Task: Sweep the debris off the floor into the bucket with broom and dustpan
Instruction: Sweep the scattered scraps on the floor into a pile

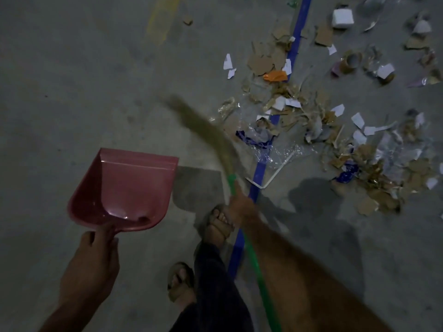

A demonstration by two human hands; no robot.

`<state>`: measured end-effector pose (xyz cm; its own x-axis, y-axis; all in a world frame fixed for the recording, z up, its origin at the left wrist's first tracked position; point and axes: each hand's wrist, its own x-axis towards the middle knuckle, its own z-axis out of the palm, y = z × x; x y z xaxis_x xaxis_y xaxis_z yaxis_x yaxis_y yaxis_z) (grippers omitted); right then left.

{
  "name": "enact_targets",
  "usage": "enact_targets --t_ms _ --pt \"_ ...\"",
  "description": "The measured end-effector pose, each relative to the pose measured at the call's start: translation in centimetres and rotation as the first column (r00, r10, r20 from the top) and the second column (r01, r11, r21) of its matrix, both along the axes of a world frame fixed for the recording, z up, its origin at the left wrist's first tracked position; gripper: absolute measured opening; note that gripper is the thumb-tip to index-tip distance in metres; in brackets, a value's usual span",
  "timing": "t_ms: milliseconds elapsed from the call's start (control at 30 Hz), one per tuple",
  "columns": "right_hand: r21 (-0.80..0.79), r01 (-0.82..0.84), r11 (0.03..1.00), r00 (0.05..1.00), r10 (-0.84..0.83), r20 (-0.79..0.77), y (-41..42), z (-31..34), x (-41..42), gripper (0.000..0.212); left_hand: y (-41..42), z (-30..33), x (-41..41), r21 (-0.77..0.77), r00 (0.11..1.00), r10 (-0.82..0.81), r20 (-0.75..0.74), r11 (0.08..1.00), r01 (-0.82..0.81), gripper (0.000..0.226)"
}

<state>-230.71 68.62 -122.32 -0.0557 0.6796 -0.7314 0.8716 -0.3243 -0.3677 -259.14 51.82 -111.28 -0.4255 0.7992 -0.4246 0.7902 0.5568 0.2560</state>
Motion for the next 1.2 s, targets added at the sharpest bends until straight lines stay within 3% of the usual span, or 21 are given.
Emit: enact_targets --t_ms 133,233,433,533,633,700,767,833,900,1067,1200 --pt "0.053 0.409 0.911 0.908 -0.401 -0.122 6.9 -0.7 10.3 0.057 5.7 -0.5 1.6 0.005 0.997 -0.074 0.003 0.997 0.074 0.033" --pt "0.125 0.49 0.863 0.872 -0.486 -0.062 10.8 0.1 17.1 0.043 9.4 -0.6 2.8 -0.006 0.992 -0.126 0.013 0.992 0.126 0.031" --pt "0.22 0.437 0.872 0.899 -0.415 -0.142 8.9 6.9 20.7 0.044 14.6 0.6 5.0 0.005 0.977 -0.213 0.011 0.977 0.213 0.026" --pt "0.188 0.26 0.947 0.965 -0.253 -0.065 1.8 8.5 20.5 0.046 16.0 1.4 5.6 -0.024 0.968 -0.251 0.007 0.968 0.251 0.026" --pt "-0.032 0.094 0.995 0.995 -0.093 0.02 -4.6 9.6 20.0 0.051 16.9 1.9 5.6 -0.045 0.956 -0.292 0.009 0.955 0.292 0.028" --pt "-0.231 0.05 0.972 0.995 -0.029 0.091 -7.3 9.9 20.4 0.047 17.5 2.0 5.3 -0.047 0.946 -0.323 0.02 0.945 0.323 0.028" --pt "-0.298 0.08 0.951 0.981 -0.021 0.195 -8.8 8.7 22.2 0.047 18.2 1.7 4.9 -0.052 0.939 -0.343 0.026 0.938 0.344 0.028" --pt "-0.264 0.183 0.947 0.943 -0.094 0.319 -8.7 6.5 24.6 0.061 19.0 0.9 4.4 -0.059 0.932 -0.36 0.029 0.931 0.361 0.029" --pt "-0.189 0.27 0.944 0.91 -0.186 0.371 -6.4 4.9 26.3 0.054 19.8 0.0 4.0 -0.065 0.925 -0.379 0.015 0.923 0.379 0.031" --pt "0.046 0.503 0.863 0.813 -0.491 0.315 4.3 4.9 26.2 0.058 22.1 -1.1 3.3 -0.027 0.908 -0.417 0.048 0.908 0.419 0.029" --pt "0.192 0.586 0.787 0.751 -0.616 0.235 7.4 8.6 22.3 0.056 23.5 -0.4 1.8 -0.032 0.9 -0.433 0.059 0.9 0.435 0.028"
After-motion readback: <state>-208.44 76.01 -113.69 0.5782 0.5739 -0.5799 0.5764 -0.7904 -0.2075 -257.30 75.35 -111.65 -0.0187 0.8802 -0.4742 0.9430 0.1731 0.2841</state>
